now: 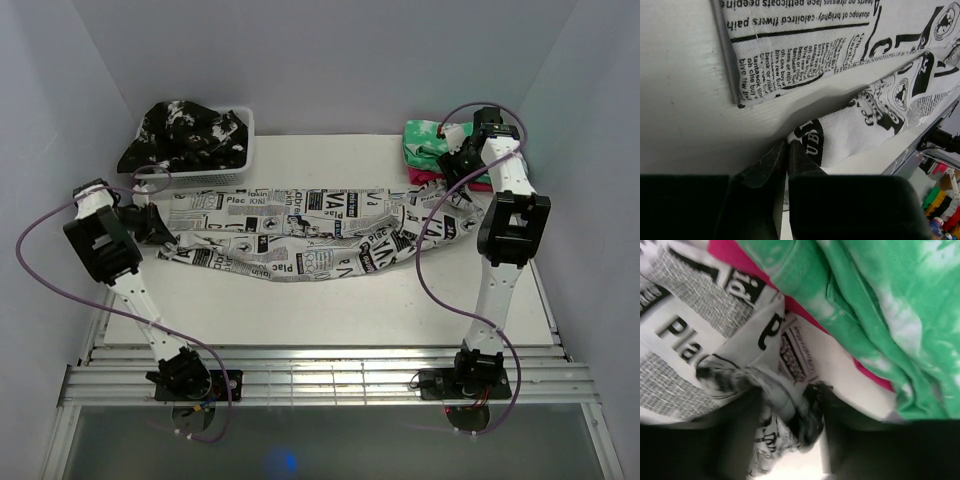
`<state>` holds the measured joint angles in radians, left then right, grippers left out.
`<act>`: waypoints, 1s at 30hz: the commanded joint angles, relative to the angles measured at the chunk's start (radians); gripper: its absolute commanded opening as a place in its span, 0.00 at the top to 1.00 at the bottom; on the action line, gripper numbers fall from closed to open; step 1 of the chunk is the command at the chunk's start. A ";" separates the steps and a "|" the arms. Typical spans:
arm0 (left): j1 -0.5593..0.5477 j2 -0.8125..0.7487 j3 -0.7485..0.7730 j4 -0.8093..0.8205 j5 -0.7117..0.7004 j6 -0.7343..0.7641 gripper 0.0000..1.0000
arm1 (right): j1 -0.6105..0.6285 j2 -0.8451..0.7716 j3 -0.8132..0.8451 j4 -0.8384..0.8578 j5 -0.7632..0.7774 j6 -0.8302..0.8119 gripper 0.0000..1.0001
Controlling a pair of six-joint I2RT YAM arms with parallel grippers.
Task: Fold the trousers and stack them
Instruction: Flatten the trousers out
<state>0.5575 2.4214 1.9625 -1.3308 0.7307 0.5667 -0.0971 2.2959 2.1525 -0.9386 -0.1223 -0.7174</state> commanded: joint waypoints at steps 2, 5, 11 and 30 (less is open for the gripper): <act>-0.004 -0.137 -0.063 0.087 0.013 -0.044 0.65 | -0.041 -0.138 0.058 -0.015 -0.063 0.104 0.04; -0.004 -0.240 -0.112 0.094 0.030 0.056 0.54 | -0.100 -0.235 -0.017 -0.022 -0.123 0.107 0.10; -0.115 -0.592 -0.270 0.306 0.029 0.231 0.04 | -0.294 -0.351 -0.138 -0.172 -0.371 0.093 0.10; -1.478 -0.157 0.071 1.050 -0.380 0.077 0.23 | -0.543 -0.492 -0.439 -0.149 -0.642 0.205 0.00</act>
<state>-0.8898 2.2753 1.9591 -0.3847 0.3687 0.6537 -0.5964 1.8500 1.6920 -1.0737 -0.7128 -0.5186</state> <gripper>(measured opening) 0.778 0.998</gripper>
